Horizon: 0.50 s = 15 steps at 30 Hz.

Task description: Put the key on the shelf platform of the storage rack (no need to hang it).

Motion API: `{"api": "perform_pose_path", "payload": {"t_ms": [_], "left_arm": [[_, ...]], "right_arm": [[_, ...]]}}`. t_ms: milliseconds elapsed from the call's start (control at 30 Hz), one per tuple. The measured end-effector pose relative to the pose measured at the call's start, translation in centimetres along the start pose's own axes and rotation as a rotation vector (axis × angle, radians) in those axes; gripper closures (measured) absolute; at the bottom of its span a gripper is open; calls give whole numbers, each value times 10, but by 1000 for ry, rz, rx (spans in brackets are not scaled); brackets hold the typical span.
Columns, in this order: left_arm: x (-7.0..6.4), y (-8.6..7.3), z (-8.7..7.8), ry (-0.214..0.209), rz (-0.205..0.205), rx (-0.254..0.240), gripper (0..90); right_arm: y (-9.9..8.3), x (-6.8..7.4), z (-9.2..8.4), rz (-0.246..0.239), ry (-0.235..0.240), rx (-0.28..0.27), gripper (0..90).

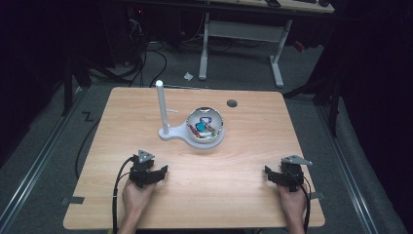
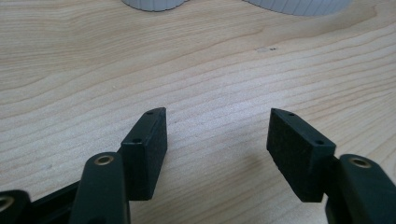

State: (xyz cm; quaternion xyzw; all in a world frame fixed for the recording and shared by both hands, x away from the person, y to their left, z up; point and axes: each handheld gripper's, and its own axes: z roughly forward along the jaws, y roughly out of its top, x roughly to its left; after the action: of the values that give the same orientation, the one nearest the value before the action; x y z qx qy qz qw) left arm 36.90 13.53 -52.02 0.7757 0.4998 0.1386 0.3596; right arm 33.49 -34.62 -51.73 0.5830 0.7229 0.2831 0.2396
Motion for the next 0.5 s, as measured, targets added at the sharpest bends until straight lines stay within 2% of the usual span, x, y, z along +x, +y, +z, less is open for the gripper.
{"api": "perform_pose_path", "payload": {"t_ms": [133,367,500], "left_arm": [[-2,0,2,9,16,-3,384],[-11,-1,7,59,87,-5,370],[-12,-2,9,61,92,-28,354]], "right_arm": [[0,0,0,0,0,0,277],[0,0,0,0,0,0,277],[0,0,0,0,0,0,277]]}}
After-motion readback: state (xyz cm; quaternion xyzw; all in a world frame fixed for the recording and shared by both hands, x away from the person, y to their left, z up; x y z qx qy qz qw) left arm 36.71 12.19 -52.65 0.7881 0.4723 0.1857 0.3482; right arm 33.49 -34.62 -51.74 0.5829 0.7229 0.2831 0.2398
